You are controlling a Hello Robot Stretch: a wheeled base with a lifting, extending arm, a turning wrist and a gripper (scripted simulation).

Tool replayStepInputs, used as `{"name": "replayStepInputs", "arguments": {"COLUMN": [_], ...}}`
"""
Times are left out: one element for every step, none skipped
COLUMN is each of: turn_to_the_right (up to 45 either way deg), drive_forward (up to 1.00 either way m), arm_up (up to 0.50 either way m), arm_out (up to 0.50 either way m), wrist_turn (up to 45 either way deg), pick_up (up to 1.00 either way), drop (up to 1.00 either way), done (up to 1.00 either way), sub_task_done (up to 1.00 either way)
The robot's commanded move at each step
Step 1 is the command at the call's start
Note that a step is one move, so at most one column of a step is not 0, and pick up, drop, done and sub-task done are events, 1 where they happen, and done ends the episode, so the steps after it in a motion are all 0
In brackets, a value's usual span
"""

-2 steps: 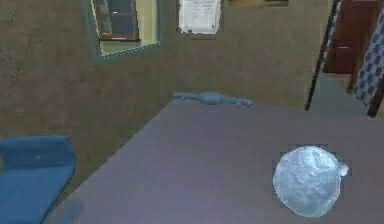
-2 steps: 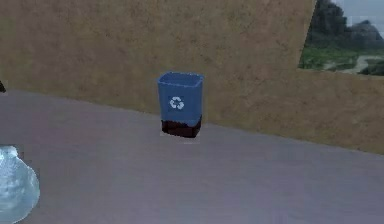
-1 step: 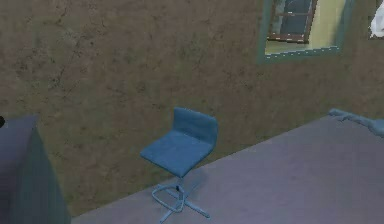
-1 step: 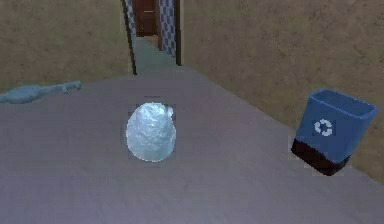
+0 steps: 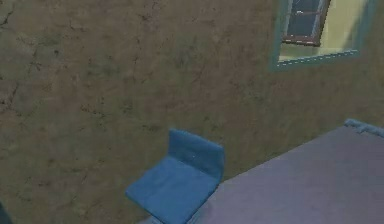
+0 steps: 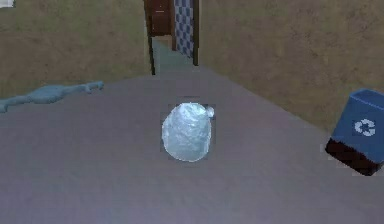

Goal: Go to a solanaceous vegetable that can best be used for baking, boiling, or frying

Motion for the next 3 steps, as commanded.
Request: {"name": "replayStepInputs", "arguments": {"turn_to_the_right": [-45.0, -12.0, 0.0], "drive_forward": [0.00, 0.00, 1.00], "arm_up": [0.00, 0.00, 0.00], "arm_out": [0.00, 0.00, 0.00], "wrist_turn": [0.0, 0.0, 0.0], "pick_up": [0.00, 0.00, 0.00], "drop": [0.00, 0.00, 0.00], "done": [0.00, 0.00, 0.00], "sub_task_done": [0.00, 0.00, 0.00]}}
